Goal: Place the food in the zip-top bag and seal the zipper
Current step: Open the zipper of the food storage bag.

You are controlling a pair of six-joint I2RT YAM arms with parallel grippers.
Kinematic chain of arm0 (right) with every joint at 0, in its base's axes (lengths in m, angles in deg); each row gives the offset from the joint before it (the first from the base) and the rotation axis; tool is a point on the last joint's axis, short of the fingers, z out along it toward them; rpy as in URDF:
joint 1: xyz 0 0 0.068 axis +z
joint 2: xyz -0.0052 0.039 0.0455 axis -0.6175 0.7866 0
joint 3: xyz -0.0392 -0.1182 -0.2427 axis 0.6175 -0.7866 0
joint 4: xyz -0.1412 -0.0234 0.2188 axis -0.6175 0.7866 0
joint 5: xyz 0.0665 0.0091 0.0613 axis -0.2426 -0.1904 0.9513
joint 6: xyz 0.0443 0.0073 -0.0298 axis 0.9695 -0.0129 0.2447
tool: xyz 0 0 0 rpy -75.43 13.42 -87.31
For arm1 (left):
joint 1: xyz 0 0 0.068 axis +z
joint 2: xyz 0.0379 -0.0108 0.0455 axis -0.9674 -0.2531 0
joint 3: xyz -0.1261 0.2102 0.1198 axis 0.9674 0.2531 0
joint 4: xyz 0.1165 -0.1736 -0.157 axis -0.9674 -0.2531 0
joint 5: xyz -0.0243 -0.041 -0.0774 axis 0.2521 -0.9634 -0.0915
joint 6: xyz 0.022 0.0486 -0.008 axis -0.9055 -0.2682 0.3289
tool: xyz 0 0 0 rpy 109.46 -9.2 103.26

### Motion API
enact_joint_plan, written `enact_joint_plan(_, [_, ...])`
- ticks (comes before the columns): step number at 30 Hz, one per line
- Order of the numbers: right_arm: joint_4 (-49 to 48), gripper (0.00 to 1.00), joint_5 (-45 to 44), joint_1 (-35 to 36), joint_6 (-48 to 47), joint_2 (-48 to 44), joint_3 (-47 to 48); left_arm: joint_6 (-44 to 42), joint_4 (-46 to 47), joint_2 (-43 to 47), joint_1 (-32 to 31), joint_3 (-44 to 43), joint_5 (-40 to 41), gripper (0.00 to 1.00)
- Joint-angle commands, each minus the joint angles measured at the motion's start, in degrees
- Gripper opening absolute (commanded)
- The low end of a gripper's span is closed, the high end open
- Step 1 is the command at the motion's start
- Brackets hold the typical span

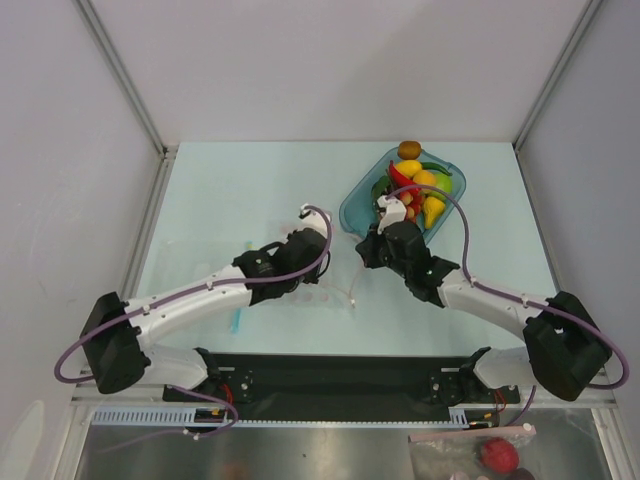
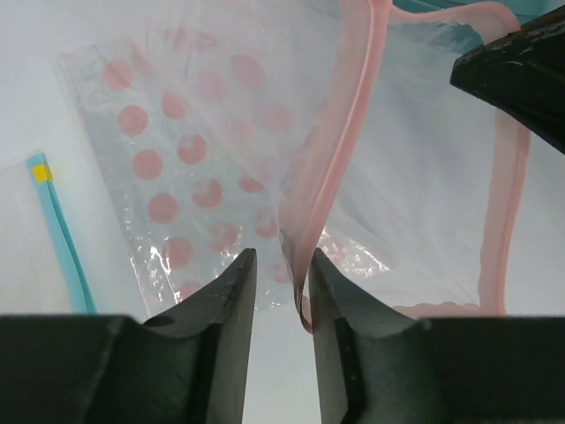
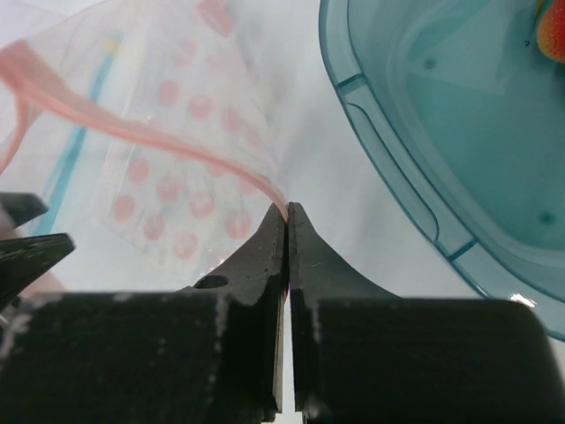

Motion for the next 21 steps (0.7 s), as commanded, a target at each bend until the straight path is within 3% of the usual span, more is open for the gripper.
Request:
enact_joint_plan(1, [-3.62,0.0,0.99,-0.63,1.14,-2.57,-1.63,-0.59,2.39,-2.11,-0.08,-1.35,0.13,0.38])
enact_joint_plan(4, [-4.67,0.0,2.22,-1.16,2.02,-3.8,-2.6,-0.51,1.26,-5.36,-0.08,-2.57,1.79,0.4])
enact_joint_plan(8, [-4.77,0.0,2.66,-2.83,3.6,-4.16,-3.48,-0.24,-0.77,-9.14,0.0,-4.68,3.03,0.35])
enact_joint_plan(15, [-5.29,0.0,5.47,-9.15,8.52,-4.6,-5.77,-0.15,-0.34,-8.72,0.0,-4.95,1.45,0.32])
enact_joint_plan(17, [-5.12,0.0,7.49,-10.04,8.96,-4.51,-5.86,-0.24,0.1,-7.84,0.0,-4.69,1.54,0.17])
enact_joint_plan(18, [-5.03,0.0,7.41,-10.12,9.05,-4.42,-5.86,-0.42,0.45,-6.7,0.0,-4.16,1.8,0.03])
enact_joint_plan(21, [-6.08,0.0,8.98,-10.04,8.35,-3.9,-5.77,-1.47,-0.41,-3.63,-0.17,-3.63,4.25,0.0])
